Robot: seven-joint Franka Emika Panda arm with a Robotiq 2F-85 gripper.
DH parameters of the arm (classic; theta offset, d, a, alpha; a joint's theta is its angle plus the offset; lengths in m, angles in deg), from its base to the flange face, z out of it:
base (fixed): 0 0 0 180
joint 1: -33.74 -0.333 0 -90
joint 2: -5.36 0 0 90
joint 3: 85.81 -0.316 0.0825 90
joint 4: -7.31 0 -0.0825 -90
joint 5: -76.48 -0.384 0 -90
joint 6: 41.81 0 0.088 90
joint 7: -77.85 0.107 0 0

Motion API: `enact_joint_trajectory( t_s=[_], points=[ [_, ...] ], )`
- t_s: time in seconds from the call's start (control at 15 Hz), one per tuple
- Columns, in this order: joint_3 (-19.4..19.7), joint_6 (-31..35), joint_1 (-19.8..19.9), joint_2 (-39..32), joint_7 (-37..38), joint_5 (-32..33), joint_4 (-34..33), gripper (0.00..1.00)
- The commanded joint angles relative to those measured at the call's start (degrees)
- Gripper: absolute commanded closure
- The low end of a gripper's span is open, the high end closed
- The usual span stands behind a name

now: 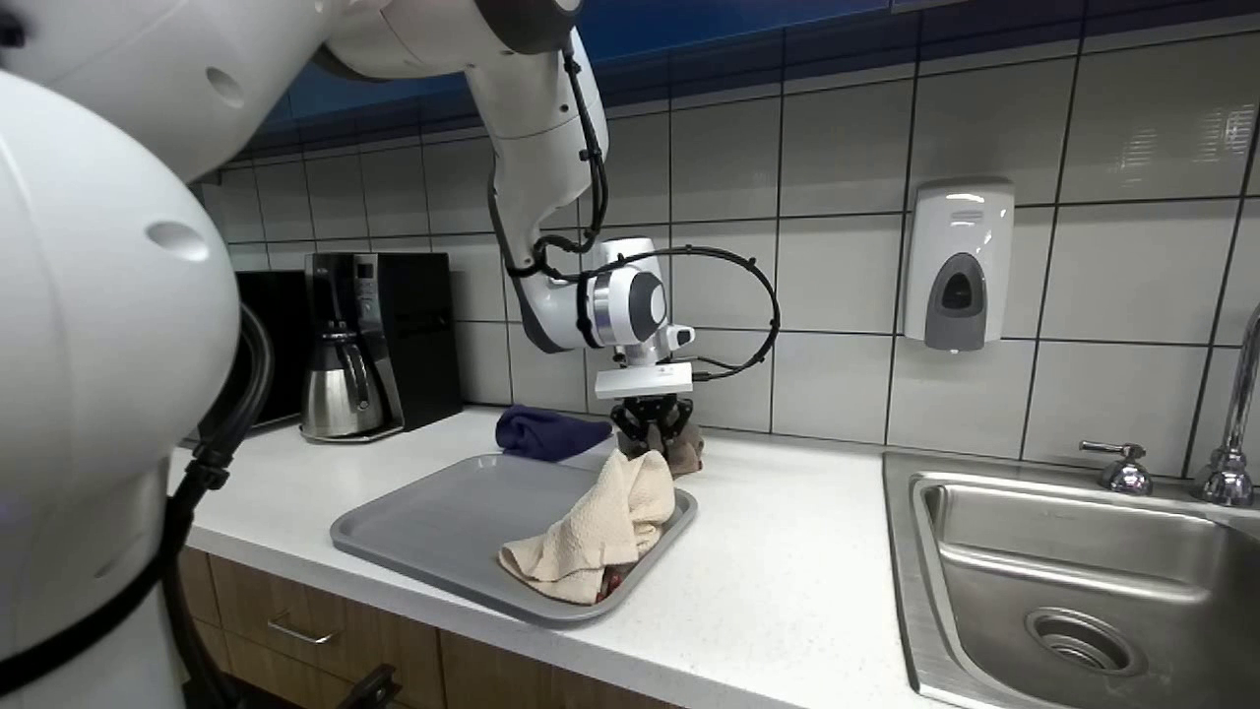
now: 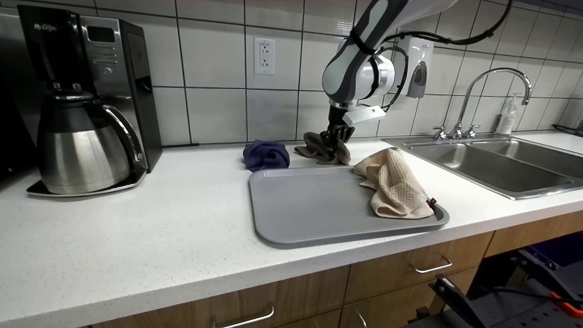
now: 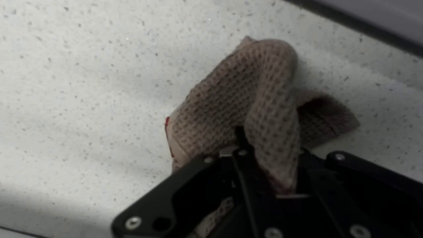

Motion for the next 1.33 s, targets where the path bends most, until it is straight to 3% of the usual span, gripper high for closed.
enact_joint_trajectory(
  t_s=[0.0, 0.8, 1.27],
  points=[
    [-0.05, -0.70, -0.01, -0.18, -0.16, 1.09, -0.88, 1.00],
    [0.63, 1.23, -0.32, 2.20, 0.61, 1.88, 2.54, 0.98],
    [0.45, 3.07, -0.38, 7.90, 0.52, 2.00, 8.10, 0.98]
  ],
)
